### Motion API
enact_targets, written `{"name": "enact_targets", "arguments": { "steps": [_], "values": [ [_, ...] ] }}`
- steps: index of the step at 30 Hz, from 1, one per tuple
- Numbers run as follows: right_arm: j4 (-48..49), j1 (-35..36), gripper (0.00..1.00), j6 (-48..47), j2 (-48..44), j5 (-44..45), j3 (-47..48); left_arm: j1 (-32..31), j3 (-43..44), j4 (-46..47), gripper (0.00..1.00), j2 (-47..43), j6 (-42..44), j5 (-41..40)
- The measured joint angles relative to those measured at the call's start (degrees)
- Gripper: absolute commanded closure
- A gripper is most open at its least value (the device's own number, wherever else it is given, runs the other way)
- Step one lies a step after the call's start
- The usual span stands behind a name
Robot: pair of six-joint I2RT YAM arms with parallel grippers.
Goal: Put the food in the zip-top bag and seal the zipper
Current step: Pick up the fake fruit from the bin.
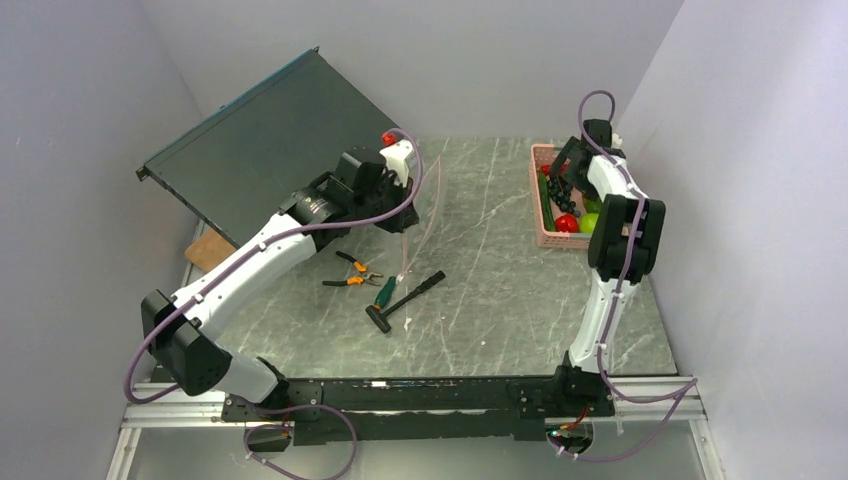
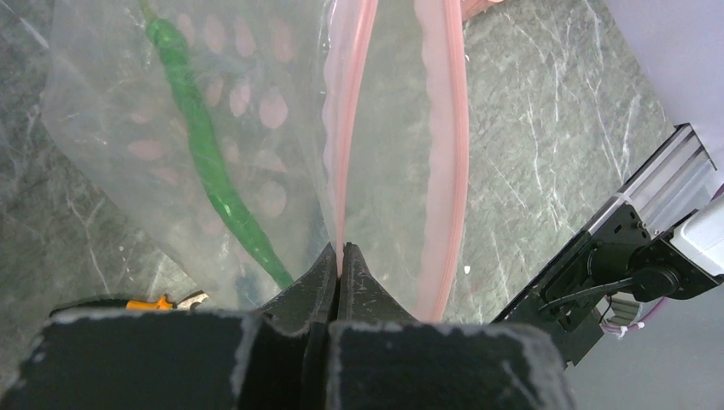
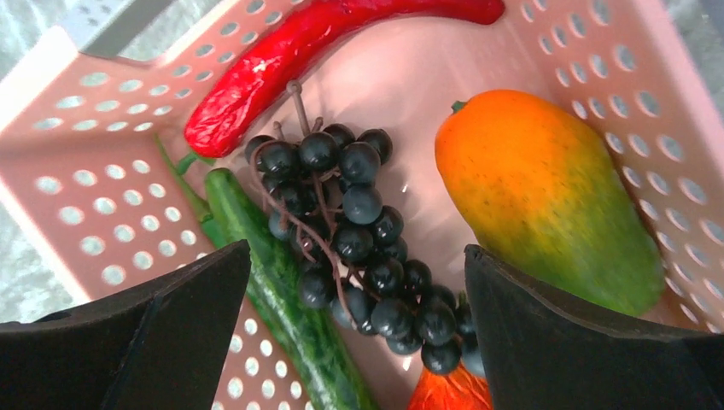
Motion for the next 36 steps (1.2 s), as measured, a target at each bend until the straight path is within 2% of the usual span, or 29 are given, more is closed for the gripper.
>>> {"name": "enact_targets", "arguments": {
  "steps": [4,9,16,18,20,22,27,33,36],
  "values": [
    [-1.84,0.0,0.07,-1.88,4.48,-1.07,2.97,0.0,0.02,-0.09,1.0,0.24,0.0,0.28],
    [-2.51,0.26,0.2,-3.67,7.54,-1.9,4.26,0.0,0.02,-0.2,1.0,1.29,0.0,0.68],
    [1.86,0.63,0.63,-4.22,6.86,-3.41,0.57,0.0,0.33,-1.09,1.0,2.67,0.0,1.66],
    [2.73,0.76,0.79,-4.13,6.45,-3.63,-0.35,0.0,0.35,-1.31,1.0,2.73,0.0,1.86],
    [2.86,0.76,0.87,-4.26,5.86,-4.2,-0.68,0.0,0.35,-1.38,1.0,2.73,0.0,1.99],
    [2.38,0.76,0.88,-4.28,4.98,-4.42,-0.68,0.0,0.35,-1.38,1.0,2.73,0.0,2.01],
    [1.38,0.76,1.0,-4.24,2.03,-4.52,-0.68,0.0,0.35,-1.36,1.0,2.73,0.0,1.99],
    [1.57,0.81,1.0,-4.22,-8.26,-4.13,-4.39,0.0,0.35,-1.4,1.0,2.97,0.02,1.99],
    [4.0,0.81,1.0,-3.72,-16.76,-4.2,-9.79,0.0,0.35,-1.36,1.0,3.21,0.02,1.97]
  ]
}}
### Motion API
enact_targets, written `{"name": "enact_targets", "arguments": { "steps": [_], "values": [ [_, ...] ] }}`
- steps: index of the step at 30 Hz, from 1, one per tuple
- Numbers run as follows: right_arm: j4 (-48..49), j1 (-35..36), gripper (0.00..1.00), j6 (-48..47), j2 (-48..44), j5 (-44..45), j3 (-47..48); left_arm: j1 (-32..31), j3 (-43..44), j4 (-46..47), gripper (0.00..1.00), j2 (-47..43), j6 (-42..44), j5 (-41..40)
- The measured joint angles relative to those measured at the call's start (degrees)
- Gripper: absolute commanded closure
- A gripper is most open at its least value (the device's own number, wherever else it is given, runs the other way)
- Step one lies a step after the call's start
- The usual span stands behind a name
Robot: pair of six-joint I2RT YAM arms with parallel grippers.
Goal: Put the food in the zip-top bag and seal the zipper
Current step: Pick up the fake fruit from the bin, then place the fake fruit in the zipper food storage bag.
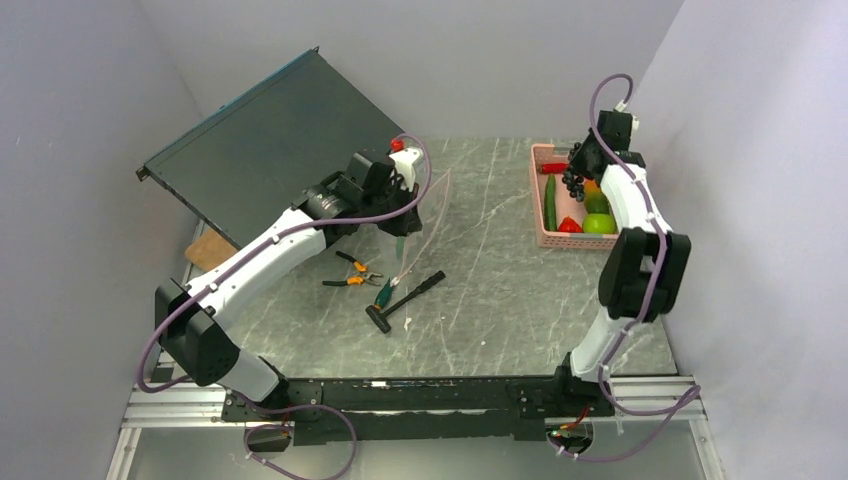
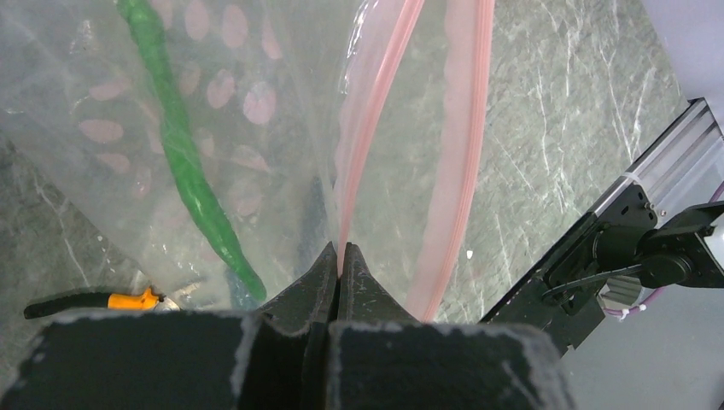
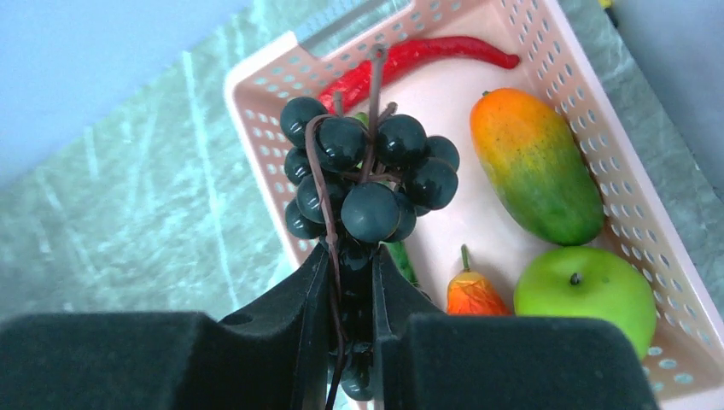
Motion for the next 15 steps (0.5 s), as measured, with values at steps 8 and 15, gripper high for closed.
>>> {"name": "enact_targets", "arguments": {
  "steps": [8,15],
  "values": [
    [9.66,3.28,1.0,5.35,-19.91,-8.87,-19.28,0.0,0.0,0.09,1.0,0.57,-0.02,0.35],
    [15.17,18.67,1.0,5.18,-35.08,-16.98,-30.56,0.0,0.0,0.48,1.0,0.55,0.0,1.7]
  ]
}}
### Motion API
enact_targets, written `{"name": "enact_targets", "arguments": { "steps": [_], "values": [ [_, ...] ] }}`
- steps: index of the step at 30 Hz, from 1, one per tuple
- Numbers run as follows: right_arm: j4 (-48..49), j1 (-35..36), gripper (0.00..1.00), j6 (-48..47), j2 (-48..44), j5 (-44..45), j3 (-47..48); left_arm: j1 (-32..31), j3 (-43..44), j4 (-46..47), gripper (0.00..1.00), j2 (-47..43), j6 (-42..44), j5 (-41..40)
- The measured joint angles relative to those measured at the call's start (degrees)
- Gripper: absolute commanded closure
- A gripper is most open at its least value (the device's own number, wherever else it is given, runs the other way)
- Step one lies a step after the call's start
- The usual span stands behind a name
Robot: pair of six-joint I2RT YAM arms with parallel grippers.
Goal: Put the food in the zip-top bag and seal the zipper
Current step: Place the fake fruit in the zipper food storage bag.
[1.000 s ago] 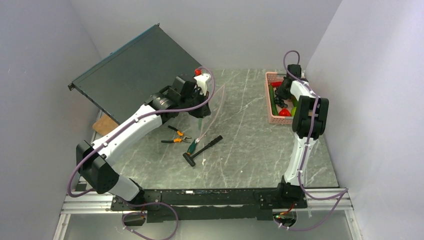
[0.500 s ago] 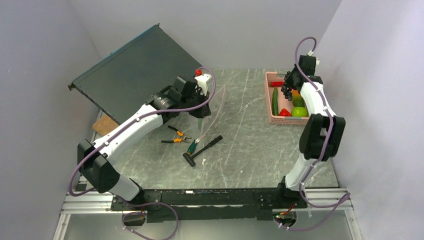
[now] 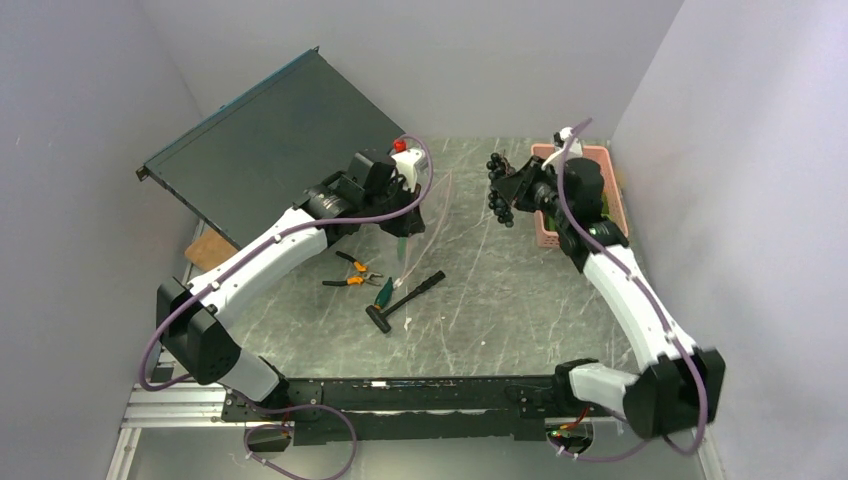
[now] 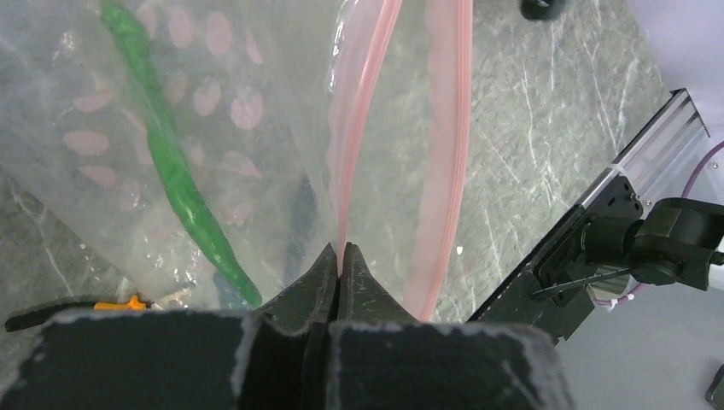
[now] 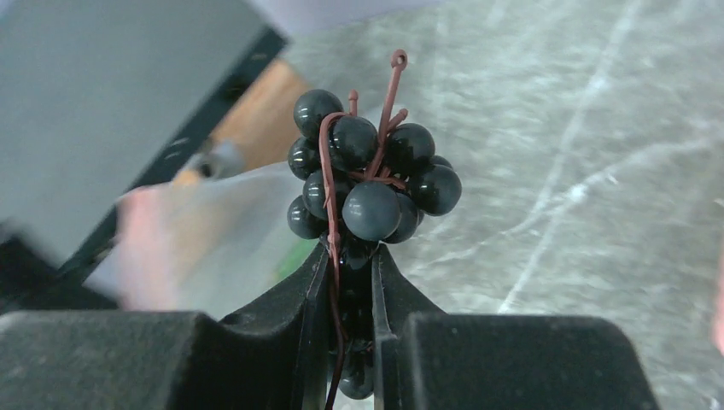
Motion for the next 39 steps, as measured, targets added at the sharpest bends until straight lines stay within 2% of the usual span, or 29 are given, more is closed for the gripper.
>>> {"name": "enact_targets", "arguments": {
  "steps": [7,10,15,20,29,39],
  "values": [
    [15.06,5.31,1.0,1.22,-17.84,-9.75,-10.05,0.0,-0.02,1.05,1.0,0.0,-0.04,3.76],
    [23.41,8.92,1.0,2.36,-20.28,-12.24,-13.53,0.02,-0.09,1.84,1.0,0.0,-0.17,5.88],
    [42.14,15.54,1.0,6.29,-16.39,-14.19,-19.45,0.15,-0.37,3.17,1.0,0.0,-0.26,8.2],
    [53.13,20.81,1.0,7.04,-8.37,-13.77,-19.65,0.28,-0.48,4.02,1.0,0.0,-0.24,9.4],
    [64.59,23.08,1.0,5.4,-6.47,-9.07,-20.96,0.61,-1.18,4.68,1.0,-0.02,-0.55,9.99],
    [66.31,23.12,1.0,-1.29,-6.69,-7.43,-27.67,0.98,-1.38,5.73,1.0,-0.17,-0.61,11.06]
  ]
}}
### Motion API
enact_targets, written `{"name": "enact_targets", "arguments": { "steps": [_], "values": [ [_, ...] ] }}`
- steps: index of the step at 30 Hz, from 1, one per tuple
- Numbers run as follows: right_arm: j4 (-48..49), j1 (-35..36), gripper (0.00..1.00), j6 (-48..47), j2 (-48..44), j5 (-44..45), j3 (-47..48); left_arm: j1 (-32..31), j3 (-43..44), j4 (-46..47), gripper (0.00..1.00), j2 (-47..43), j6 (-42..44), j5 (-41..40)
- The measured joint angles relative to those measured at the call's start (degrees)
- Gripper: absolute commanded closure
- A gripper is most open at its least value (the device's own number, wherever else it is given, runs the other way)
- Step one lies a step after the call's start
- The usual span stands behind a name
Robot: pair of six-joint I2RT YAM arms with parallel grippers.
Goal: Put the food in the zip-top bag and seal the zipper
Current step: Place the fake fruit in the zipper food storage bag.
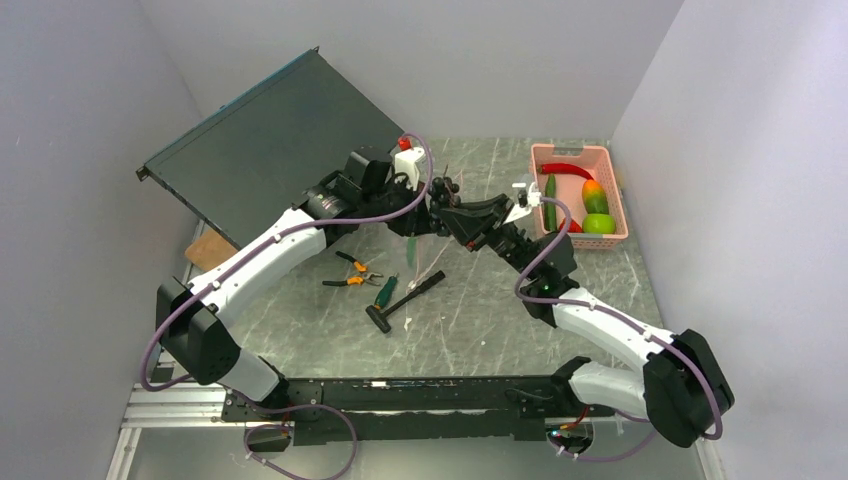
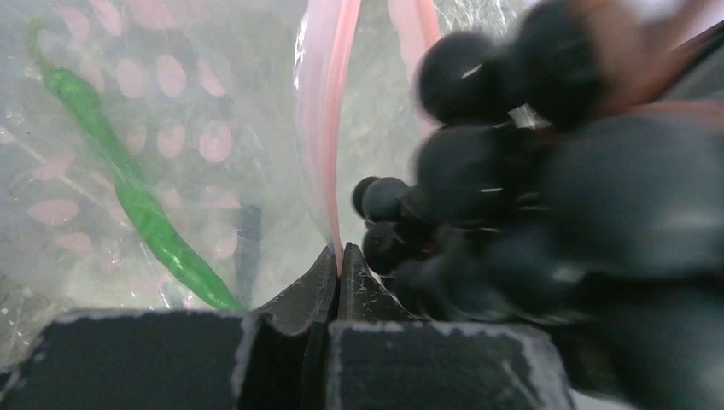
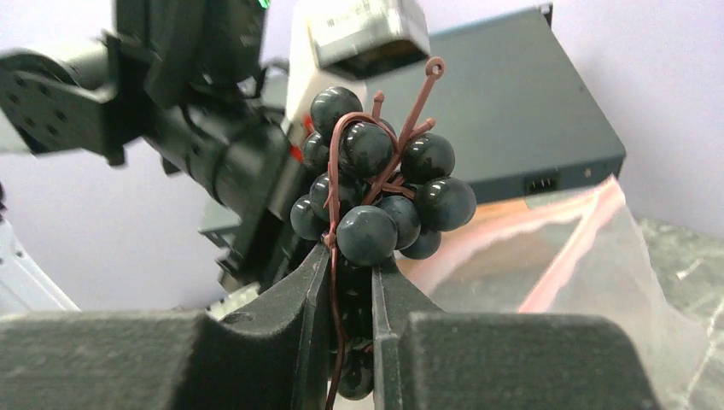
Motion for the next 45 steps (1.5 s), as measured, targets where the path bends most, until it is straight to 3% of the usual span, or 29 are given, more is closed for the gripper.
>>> {"name": "enact_targets", "arguments": {
  "steps": [12,18,24,29,34,45],
  "values": [
    [-4.72,0.61,1.0,-2.69,-0.72,1.92,-3.91,0.33,-0.44,0.22,1.0,-0.66,-0.04,-1.79],
    [-13.84,3.82,0.85,-4.92,-3.02,5.99,-3.56,0.55,-0.59,0.2,1.0,-1.46,-0.48,-3.5],
    [-25.24,5.6,0.57,-8.22,-3.08,10.36,1.51,0.92,-1.36,0.42,1.0,-2.73,-0.44,-4.55],
    [-34.14,6.19,0.43,-9.97,-2.38,15.13,7.34,0.94,-1.36,0.57,1.0,-2.89,-0.44,-4.66],
    [-42.14,6.25,0.34,-11.15,-1.27,19.04,13.55,0.94,-1.36,0.57,1.0,-2.89,-0.44,-4.61],
    [-50.1,6.34,0.3,-12.15,-2.05,23.54,17.94,0.94,-1.38,0.42,1.0,-2.86,-0.44,-4.61]
  ]
}}
